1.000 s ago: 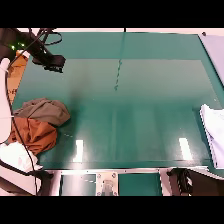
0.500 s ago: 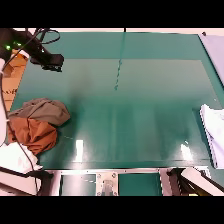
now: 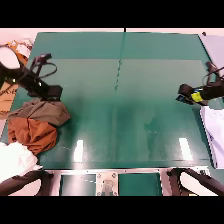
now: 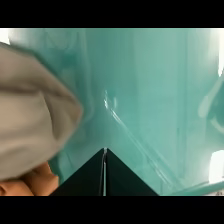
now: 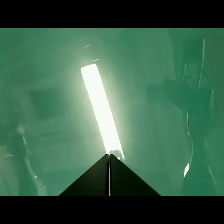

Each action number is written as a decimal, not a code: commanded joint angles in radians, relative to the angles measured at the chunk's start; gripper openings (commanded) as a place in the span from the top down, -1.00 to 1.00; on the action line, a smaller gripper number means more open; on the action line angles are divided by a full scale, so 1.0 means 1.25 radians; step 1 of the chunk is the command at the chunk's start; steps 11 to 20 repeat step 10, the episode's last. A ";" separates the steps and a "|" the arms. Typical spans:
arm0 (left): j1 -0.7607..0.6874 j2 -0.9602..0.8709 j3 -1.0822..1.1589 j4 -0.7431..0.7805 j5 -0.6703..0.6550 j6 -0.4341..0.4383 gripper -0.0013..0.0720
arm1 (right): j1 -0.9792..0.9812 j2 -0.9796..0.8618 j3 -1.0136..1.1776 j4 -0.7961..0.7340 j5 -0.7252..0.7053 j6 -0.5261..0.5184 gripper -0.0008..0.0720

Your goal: Fold the shirts.

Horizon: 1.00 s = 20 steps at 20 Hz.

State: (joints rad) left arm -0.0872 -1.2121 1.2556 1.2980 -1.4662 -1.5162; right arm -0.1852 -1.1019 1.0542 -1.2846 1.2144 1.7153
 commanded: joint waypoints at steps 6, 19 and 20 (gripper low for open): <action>0.000 0.048 -0.090 -0.007 0.038 -0.002 0.92 | 0.081 -0.001 -0.004 0.002 -0.014 0.002 0.94; 0.000 0.048 -0.090 -0.007 0.050 -0.002 0.92 | 0.081 -0.001 -0.004 0.002 -0.014 0.002 0.94; 0.000 0.048 -0.090 -0.007 0.050 -0.002 0.92 | 0.081 -0.001 -0.004 0.002 -0.014 0.002 0.94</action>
